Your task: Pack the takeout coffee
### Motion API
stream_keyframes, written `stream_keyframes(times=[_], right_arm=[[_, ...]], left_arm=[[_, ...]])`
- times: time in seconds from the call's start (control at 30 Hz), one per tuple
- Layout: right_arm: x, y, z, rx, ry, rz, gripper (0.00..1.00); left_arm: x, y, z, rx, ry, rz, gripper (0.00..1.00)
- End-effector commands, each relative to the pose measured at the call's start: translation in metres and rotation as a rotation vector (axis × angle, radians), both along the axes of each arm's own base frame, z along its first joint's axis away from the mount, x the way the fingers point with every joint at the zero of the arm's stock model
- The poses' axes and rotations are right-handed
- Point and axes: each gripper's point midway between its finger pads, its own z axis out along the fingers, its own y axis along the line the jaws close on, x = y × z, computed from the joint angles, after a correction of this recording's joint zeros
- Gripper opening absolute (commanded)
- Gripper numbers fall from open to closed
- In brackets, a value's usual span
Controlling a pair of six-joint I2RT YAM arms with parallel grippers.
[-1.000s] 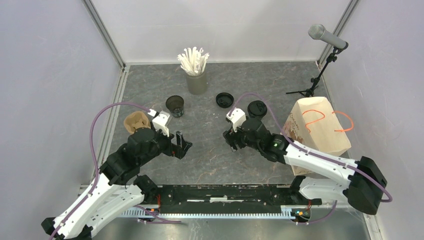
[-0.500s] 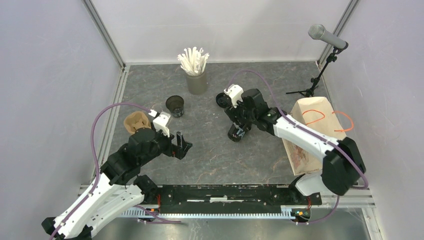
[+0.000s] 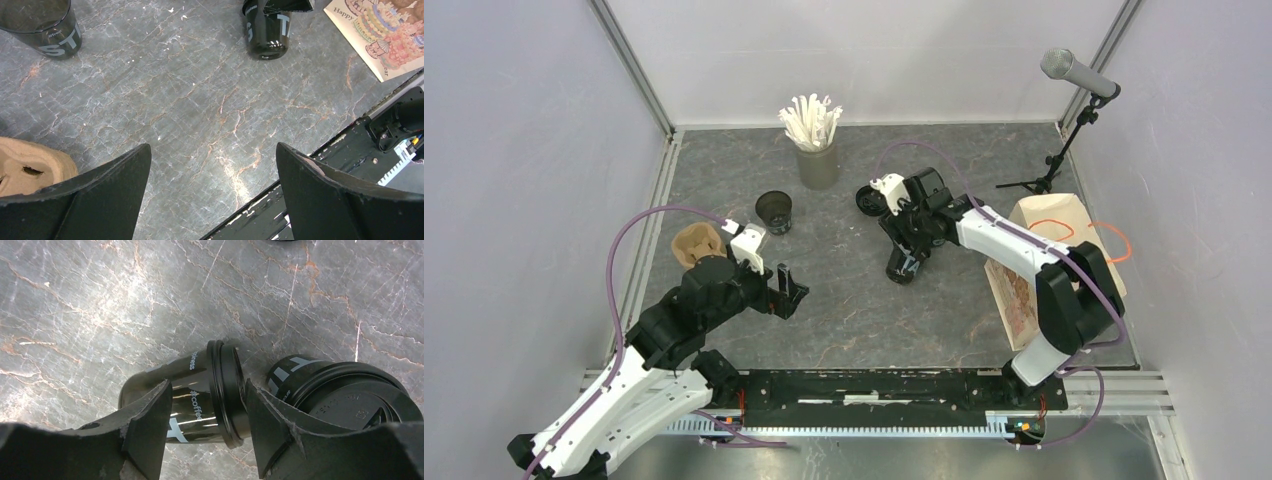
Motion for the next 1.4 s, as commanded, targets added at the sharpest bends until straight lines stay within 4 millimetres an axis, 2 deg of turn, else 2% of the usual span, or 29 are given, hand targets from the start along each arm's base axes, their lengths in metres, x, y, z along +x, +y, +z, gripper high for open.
stream_keyframes(times=[0.0, 0.3, 0.5, 0.87, 0.93, 1.0, 1.13, 1.23, 1.3, 1.37], right_arm=[[0.005, 0.0, 0.005, 0.017, 0.019, 0.014, 0.59], [-0.005, 0.0, -0.001, 0.032, 0.07, 0.029, 0.39], [-0.013, -0.003, 0.002, 0.049, 0.07, 0.024, 0.3], [-0.022, -0.009, 0.029, 0.106, -0.052, -0.021, 0.2], [-0.022, -0.008, 0.037, 0.112, -0.098, -0.024, 0.21], [-0.02, -0.004, 0.055, 0.122, -0.187, -0.025, 0.21], [-0.013, 0.008, 0.1, 0.135, -0.429, -0.046, 0.23], [-0.016, 0.021, 0.137, 0.155, -0.625, -0.022, 0.21], [-0.022, 0.03, 0.151, 0.139, -0.759, 0.027, 0.22], [-0.033, 0.038, 0.152, 0.107, -0.853, 0.085, 0.24]], left_arm=[[0.003, -0.001, 0.001, 0.031, -0.034, -0.024, 1.0], [0.004, 0.0, 0.001, 0.038, -0.036, -0.018, 1.0], [0.004, 0.001, 0.001, 0.039, -0.037, -0.014, 1.0], [0.005, 0.002, 0.002, 0.04, -0.041, -0.007, 1.0], [0.006, 0.003, 0.002, 0.039, -0.045, -0.003, 1.0], [0.007, 0.006, 0.005, 0.038, -0.057, 0.014, 1.0], [0.009, 0.019, 0.019, 0.019, -0.109, 0.079, 1.0], [0.01, 0.034, 0.032, -0.008, -0.167, 0.145, 1.0], [0.008, 0.045, 0.042, -0.039, -0.21, 0.188, 1.0], [0.006, 0.054, 0.051, -0.071, -0.248, 0.229, 1.0]])
